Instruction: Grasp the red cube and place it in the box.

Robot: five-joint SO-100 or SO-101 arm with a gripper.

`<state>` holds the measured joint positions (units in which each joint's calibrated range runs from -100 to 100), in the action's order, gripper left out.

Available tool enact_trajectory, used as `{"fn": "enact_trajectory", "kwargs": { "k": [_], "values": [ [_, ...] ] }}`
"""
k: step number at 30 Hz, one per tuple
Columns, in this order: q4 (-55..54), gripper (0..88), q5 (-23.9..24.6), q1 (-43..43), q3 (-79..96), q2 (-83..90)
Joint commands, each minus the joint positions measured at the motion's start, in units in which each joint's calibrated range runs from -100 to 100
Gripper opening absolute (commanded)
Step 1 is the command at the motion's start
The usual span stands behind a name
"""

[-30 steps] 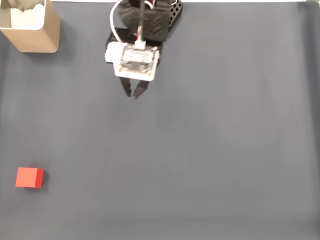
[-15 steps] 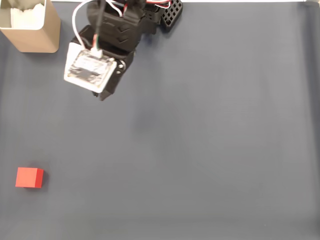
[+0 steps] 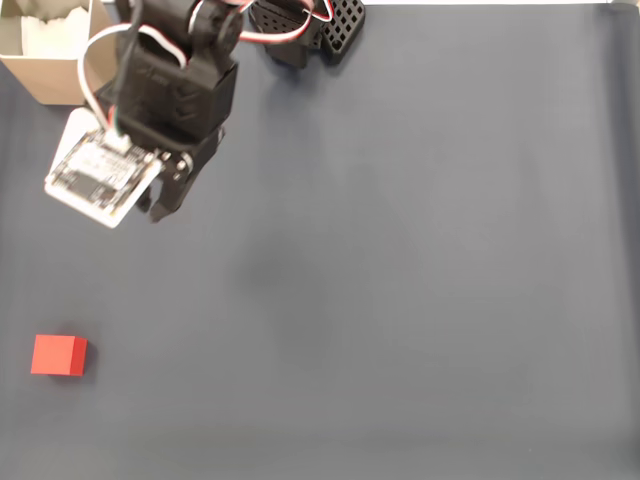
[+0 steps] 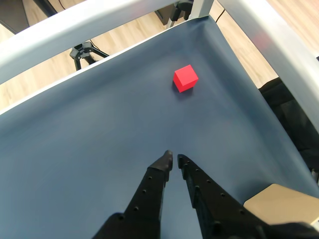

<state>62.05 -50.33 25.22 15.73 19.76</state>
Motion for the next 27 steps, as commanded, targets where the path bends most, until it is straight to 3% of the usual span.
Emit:
{"fn": "enact_trajectory", "kwargs": {
  "k": [1,14,27],
  "values": [
    [-0.17,1.4,-0.10,0.91,-7.61,-3.38],
    [-0.17,2.6,-0.15,1.41,-25.40,-19.67],
    [-0.25,12.6,-0.93,1.98,-40.46,-32.15]
  ]
}}
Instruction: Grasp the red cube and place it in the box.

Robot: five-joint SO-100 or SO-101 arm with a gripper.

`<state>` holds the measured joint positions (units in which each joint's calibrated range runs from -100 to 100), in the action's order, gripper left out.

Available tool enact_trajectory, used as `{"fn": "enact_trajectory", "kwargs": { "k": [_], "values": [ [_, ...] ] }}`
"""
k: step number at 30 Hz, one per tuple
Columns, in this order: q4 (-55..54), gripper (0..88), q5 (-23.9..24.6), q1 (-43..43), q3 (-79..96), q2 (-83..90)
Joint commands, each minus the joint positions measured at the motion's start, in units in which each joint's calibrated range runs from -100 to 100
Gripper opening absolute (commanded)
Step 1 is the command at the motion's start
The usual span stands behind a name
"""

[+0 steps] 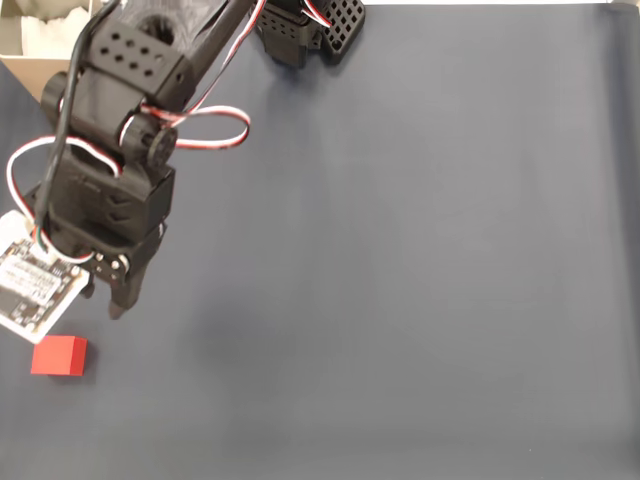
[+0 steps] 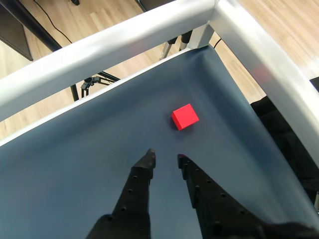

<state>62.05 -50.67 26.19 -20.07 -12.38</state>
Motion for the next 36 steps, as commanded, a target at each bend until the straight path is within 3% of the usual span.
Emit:
{"fn": "enact_trajectory", "kwargs": {
  "k": [1,18,36],
  "values": [
    [-0.25,13.8,-0.73,1.23,-5.48,-0.62],
    [-5.58,21.1,-4.20,6.20,-16.61,-14.23],
    [-19.68,30.7,-2.30,9.11,-12.77,-19.08]
  ]
}}
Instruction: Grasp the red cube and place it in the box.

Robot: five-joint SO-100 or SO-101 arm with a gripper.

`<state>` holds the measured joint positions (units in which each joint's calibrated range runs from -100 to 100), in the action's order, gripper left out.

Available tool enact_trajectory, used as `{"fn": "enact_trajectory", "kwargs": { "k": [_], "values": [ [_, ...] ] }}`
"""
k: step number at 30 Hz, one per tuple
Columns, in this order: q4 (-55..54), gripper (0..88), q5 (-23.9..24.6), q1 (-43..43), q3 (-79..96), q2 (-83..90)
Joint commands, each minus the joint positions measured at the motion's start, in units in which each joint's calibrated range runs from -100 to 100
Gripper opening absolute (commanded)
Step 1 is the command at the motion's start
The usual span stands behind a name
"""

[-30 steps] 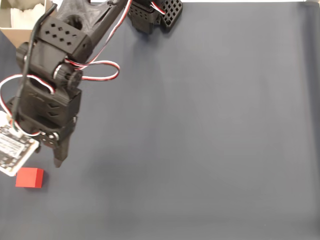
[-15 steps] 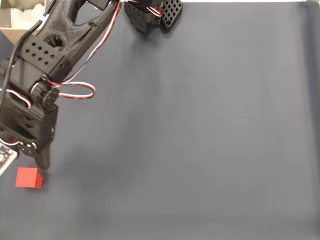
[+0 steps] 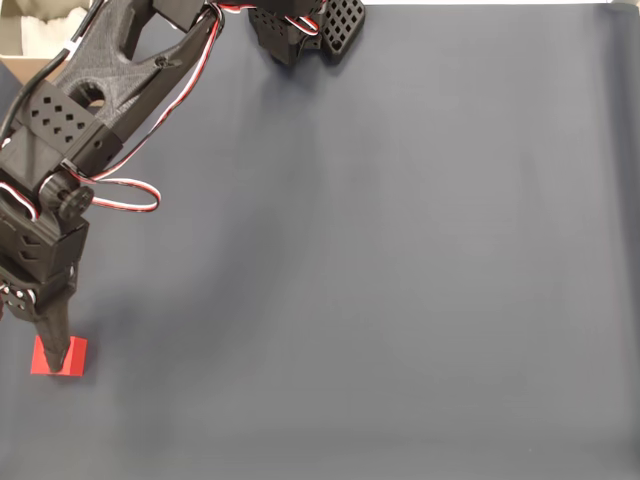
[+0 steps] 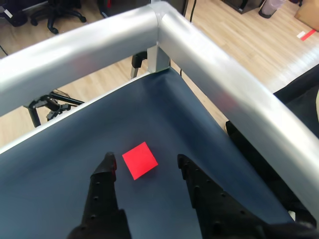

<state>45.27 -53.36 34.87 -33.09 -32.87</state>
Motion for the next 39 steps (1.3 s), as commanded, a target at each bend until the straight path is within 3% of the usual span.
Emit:
{"fn": "enact_trajectory", "kwargs": {
  "k": [1,20,39],
  "values": [
    [-4.04,31.1,0.39,0.36,1.52,1.76],
    [-16.66,33.9,-1.17,-0.21,22.78,9.65],
    [-17.15,34.4,0.39,-2.62,17.03,6.27]
  ]
}}
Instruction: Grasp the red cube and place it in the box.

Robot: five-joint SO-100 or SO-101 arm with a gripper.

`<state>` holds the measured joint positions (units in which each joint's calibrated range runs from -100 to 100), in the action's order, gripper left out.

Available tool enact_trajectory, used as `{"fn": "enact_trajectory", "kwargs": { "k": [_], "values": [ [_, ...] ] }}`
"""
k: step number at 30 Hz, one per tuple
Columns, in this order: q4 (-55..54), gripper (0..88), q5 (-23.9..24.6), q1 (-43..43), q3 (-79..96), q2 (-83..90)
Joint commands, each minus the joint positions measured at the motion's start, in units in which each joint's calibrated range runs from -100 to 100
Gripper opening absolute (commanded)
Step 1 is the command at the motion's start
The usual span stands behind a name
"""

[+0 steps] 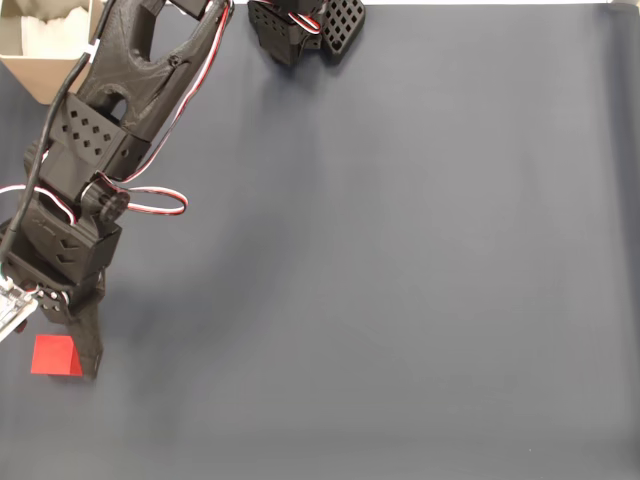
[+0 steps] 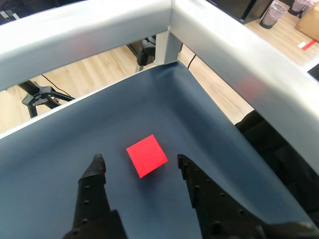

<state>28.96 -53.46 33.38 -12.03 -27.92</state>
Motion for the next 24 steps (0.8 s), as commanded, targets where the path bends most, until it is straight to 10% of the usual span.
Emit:
{"fn": "enact_trajectory", "kwargs": {
  "k": [1,24],
  "values": [
    [-0.84,34.5,0.59,-1.35,-4.49,1.06],
    [-0.93,34.9,1.22,-2.35,-9.14,-4.49]
  ]
}}
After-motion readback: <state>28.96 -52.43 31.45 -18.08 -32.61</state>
